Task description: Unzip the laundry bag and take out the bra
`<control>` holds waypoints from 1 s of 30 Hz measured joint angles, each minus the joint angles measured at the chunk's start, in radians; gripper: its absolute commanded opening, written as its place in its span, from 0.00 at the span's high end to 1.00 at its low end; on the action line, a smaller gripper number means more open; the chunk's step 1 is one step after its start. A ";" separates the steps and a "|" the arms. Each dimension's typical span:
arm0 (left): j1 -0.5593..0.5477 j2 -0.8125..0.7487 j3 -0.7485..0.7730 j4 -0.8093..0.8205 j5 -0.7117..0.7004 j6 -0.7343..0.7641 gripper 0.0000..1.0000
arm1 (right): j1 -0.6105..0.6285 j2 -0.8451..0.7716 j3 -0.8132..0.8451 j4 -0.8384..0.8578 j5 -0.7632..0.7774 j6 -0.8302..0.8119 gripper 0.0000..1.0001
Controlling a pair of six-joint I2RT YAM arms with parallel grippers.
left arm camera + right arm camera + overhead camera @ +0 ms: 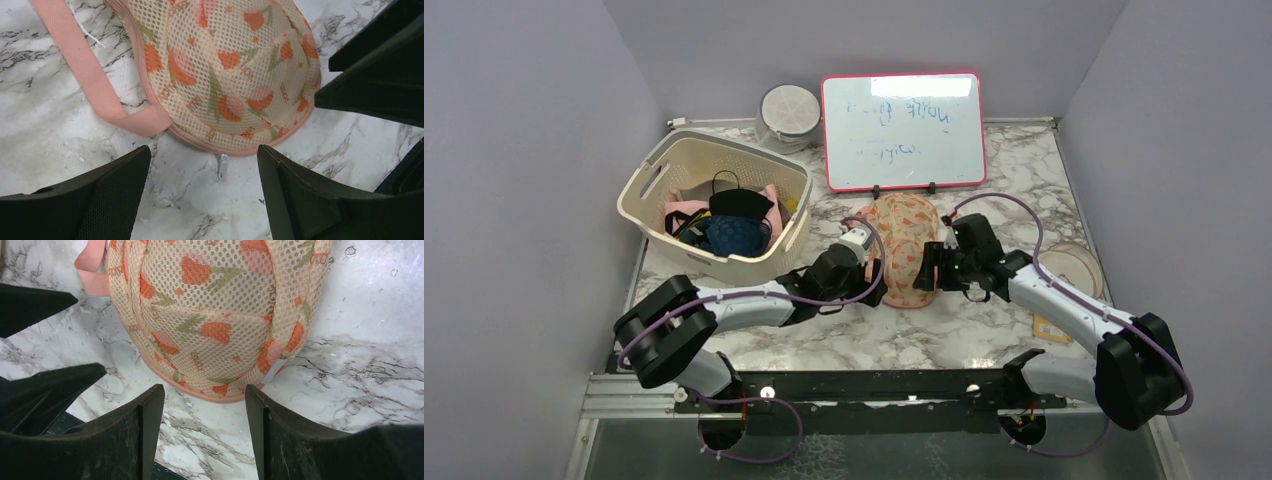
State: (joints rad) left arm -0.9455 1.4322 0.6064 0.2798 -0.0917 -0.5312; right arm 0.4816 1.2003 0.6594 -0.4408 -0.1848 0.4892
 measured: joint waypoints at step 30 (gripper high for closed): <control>0.093 0.147 0.047 0.120 0.051 -0.040 1.00 | 0.000 -0.036 -0.023 0.053 0.058 0.003 0.41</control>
State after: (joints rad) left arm -0.8520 1.5795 0.6537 0.4000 -0.0406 -0.5713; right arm 0.4816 1.1641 0.6369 -0.3878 -0.1272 0.4923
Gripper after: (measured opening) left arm 0.010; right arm 0.596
